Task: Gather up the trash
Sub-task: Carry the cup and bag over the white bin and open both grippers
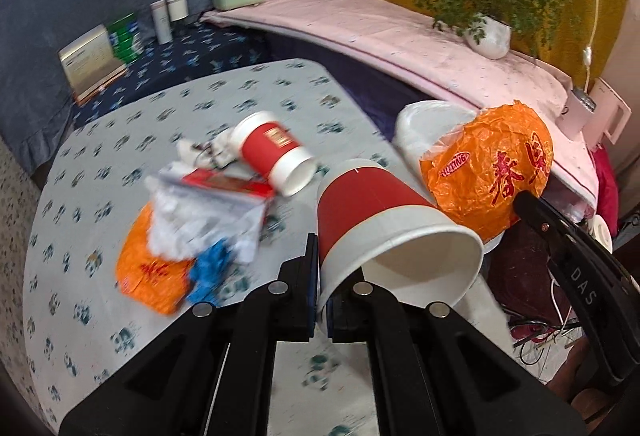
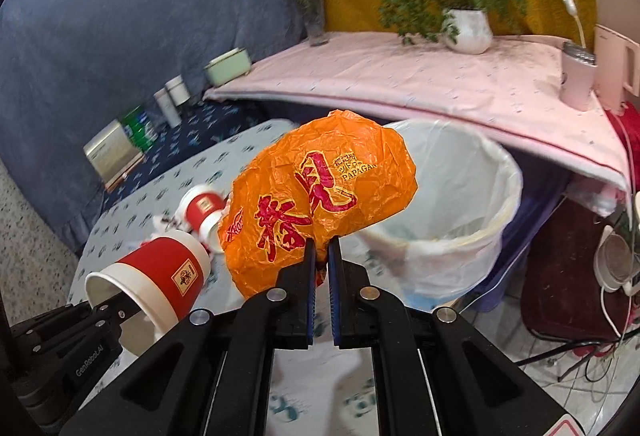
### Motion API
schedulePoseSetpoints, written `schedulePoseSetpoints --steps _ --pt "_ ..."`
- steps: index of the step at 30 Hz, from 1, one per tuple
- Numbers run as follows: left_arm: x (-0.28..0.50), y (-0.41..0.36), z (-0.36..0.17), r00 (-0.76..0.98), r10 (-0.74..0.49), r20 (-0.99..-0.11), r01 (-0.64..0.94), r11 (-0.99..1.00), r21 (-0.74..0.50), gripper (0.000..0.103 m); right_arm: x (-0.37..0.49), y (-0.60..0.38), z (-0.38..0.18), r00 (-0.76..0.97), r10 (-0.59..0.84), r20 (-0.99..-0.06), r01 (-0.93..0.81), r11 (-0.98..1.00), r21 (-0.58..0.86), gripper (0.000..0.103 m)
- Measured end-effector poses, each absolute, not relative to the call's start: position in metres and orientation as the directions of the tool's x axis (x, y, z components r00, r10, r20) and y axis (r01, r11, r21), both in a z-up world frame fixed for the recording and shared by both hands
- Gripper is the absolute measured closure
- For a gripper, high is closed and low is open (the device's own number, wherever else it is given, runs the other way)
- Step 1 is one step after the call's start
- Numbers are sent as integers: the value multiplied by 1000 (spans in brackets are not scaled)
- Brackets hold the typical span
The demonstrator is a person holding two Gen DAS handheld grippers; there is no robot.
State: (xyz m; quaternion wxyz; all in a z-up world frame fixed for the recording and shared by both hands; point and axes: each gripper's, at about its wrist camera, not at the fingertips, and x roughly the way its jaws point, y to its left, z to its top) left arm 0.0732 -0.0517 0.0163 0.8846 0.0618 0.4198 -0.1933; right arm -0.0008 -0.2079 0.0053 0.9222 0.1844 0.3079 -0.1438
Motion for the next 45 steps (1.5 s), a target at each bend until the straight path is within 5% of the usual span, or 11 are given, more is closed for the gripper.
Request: schedulePoseSetpoints --steps 18,20,23,29,45 --pt "124 -217 3 445 -437 -781 610 787 -93 98 -12 -339 -6 712 -325 -622 587 762 275 96" --pt "130 -226 -1 437 -444 -782 615 782 -101 94 -8 -344 -8 710 -325 -624 589 760 274 96" --pt "140 -232 -7 450 -428 -784 598 796 -91 68 3 -350 -13 708 -318 -631 586 763 273 96" --pt "153 -224 -5 478 -440 -760 570 814 -112 43 19 -350 -17 709 -302 -637 573 773 272 96" --pt "170 -179 -5 529 -382 -758 481 871 -103 35 63 -330 -20 712 -255 -654 522 816 250 90"
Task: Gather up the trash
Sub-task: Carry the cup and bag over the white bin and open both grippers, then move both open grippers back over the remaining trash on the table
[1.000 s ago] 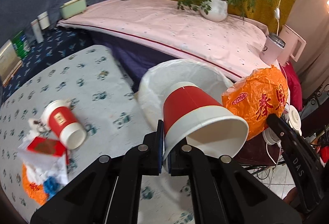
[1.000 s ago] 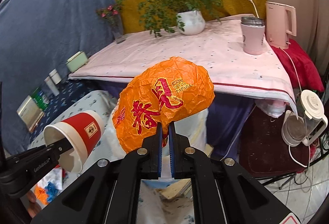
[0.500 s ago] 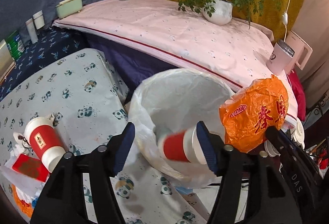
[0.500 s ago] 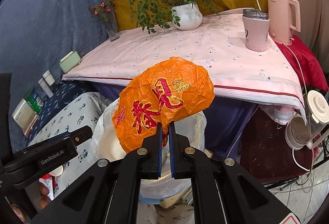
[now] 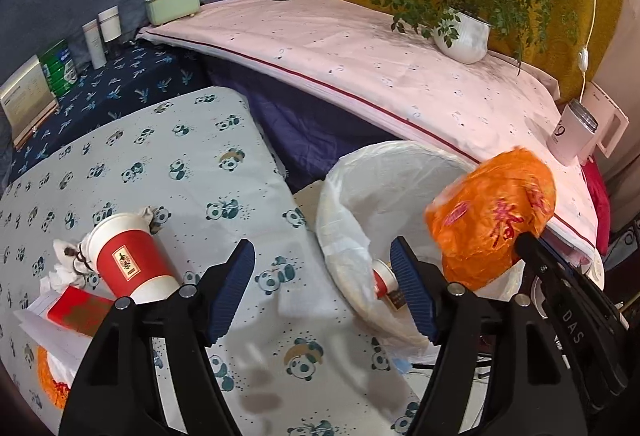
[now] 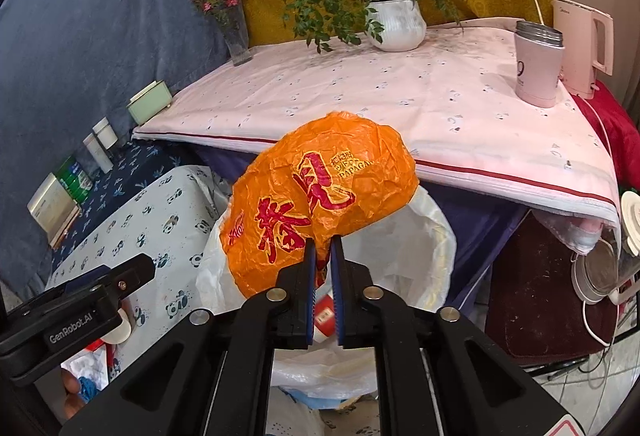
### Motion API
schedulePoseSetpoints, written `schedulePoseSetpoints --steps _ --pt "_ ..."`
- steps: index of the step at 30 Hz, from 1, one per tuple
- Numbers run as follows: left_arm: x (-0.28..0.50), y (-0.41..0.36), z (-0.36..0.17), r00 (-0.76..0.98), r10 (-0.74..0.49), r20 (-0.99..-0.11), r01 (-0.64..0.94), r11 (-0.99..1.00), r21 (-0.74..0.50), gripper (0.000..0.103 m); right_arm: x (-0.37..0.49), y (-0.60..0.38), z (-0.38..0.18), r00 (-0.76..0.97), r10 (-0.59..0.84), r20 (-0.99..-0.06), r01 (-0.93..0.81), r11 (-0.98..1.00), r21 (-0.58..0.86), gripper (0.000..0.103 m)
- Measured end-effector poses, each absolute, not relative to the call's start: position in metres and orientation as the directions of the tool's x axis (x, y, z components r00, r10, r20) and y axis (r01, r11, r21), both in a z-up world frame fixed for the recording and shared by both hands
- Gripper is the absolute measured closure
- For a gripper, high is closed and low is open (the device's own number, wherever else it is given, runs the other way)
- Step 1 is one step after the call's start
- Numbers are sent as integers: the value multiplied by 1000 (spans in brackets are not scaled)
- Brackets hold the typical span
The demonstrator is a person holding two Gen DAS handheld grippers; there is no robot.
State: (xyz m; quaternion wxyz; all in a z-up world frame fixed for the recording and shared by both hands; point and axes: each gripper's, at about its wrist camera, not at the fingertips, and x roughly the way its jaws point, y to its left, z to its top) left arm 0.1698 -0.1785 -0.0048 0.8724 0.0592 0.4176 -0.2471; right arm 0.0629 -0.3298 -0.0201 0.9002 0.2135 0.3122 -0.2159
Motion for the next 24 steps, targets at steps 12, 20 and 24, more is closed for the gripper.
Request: schedulePoseSetpoints --steps 12,20,24 --pt "170 -141 -3 567 -338 -751 418 904 -92 26 70 -296 -1 741 -242 -627 478 845 239 67" --pt "161 -93 6 596 -310 -741 355 929 -102 17 68 -254 17 768 -204 -606 416 880 230 56" --pt "156 -60 9 612 -279 -740 308 946 -102 16 68 -227 24 781 -175 -600 371 902 219 54"
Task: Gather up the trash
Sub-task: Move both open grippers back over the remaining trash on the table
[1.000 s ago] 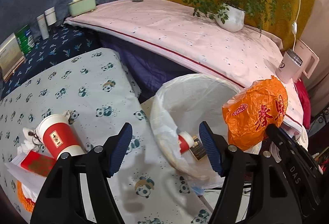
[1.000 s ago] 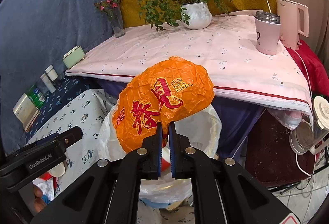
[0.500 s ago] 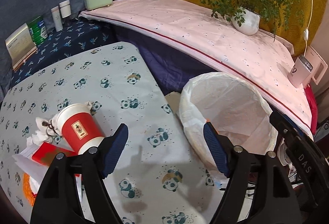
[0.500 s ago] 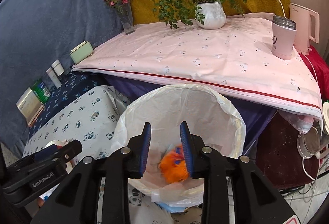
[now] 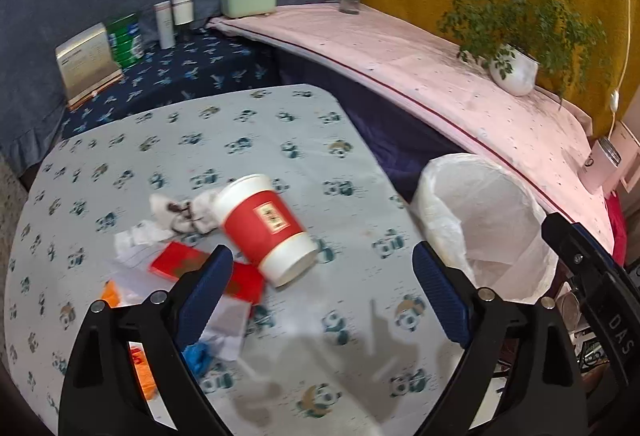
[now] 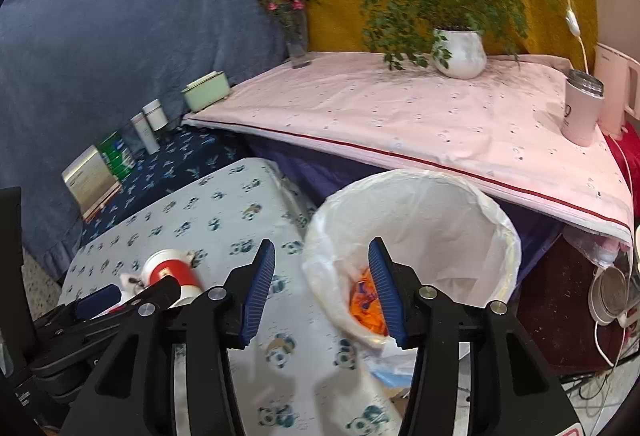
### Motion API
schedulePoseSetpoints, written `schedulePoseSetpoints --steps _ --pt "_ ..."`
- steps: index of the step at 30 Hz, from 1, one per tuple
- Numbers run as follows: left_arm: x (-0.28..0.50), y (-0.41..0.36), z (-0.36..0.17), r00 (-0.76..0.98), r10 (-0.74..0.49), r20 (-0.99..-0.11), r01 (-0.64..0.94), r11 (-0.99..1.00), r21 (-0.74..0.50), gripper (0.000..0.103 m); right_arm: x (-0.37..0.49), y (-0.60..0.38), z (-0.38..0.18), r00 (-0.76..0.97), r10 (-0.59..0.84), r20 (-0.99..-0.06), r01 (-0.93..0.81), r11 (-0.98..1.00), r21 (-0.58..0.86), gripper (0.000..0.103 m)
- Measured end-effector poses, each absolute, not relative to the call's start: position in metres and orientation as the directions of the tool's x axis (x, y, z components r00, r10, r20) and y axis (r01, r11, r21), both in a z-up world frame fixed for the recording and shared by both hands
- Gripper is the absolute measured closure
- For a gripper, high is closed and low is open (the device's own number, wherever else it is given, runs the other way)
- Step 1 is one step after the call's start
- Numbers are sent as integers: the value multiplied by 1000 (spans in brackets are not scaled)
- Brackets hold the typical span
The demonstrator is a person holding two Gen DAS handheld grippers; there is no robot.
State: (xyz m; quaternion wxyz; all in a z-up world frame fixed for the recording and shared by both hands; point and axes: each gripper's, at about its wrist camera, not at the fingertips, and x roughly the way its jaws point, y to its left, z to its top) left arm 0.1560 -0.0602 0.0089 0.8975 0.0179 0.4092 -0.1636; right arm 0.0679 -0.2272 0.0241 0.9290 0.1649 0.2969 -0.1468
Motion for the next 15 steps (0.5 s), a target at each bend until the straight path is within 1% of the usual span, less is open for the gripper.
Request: schedulePoseSetpoints --steps 8,15 --pt "147 6 8 637 -203 -743 207 974 -89 16 68 -174 30 791 -101 -603 284 934 217 54" --pt "137 64 -4 631 -132 -765 111 991 -79 16 68 -124 28 786 -32 -618 198 959 203 54"
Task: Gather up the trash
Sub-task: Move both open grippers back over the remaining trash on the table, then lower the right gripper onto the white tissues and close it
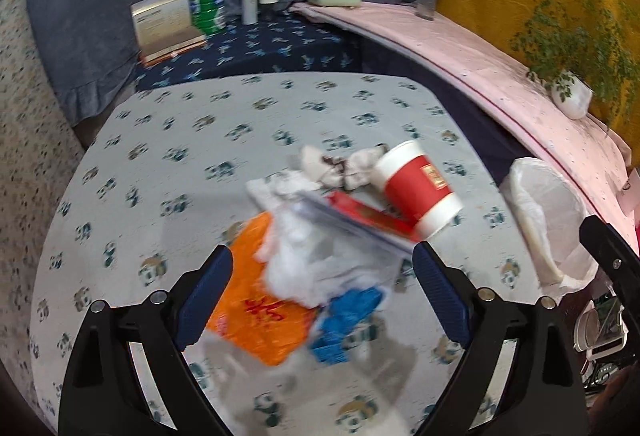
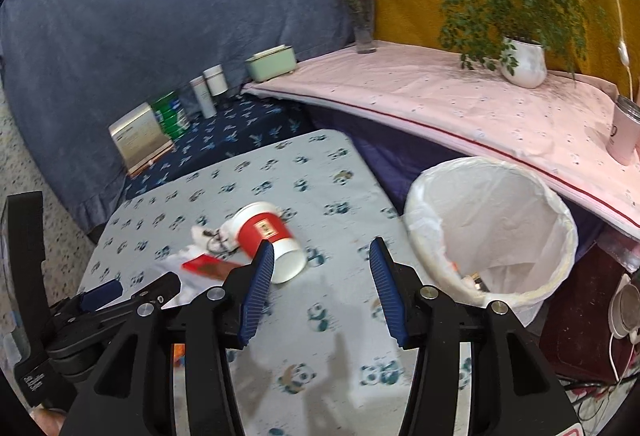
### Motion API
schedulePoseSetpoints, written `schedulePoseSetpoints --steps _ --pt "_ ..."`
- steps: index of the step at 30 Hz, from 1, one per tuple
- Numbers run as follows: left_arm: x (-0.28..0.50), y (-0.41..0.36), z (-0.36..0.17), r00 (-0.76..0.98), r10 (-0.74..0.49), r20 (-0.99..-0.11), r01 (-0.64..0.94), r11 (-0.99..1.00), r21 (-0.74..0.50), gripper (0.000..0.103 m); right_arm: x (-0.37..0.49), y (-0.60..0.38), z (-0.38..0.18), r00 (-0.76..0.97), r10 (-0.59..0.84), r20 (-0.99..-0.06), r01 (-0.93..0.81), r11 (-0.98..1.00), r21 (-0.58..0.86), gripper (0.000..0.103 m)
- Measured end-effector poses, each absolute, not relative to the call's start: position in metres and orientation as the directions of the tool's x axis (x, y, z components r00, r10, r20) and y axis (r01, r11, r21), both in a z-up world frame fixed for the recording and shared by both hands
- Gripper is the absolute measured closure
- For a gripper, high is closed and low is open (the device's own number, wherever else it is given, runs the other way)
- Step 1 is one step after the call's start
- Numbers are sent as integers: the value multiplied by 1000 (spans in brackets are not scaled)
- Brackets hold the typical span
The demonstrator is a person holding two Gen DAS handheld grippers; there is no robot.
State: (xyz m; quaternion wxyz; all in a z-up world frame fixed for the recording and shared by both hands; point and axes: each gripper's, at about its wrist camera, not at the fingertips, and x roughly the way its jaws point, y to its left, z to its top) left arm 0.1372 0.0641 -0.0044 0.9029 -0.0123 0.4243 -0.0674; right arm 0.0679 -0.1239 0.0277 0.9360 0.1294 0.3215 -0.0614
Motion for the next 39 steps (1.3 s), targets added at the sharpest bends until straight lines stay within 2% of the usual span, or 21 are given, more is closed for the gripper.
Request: schedulePoseSetpoints --steps 16,39 --pt "122 159 -40 575 -35 -817 -37 997 -69 16 81 -15 -9 705 130 -697 5 982 189 54" --pt "143 196 -69 521 -37 -853 -85 992 -95 16 149 31 -72 608 140 -782 -41 989 146 55"
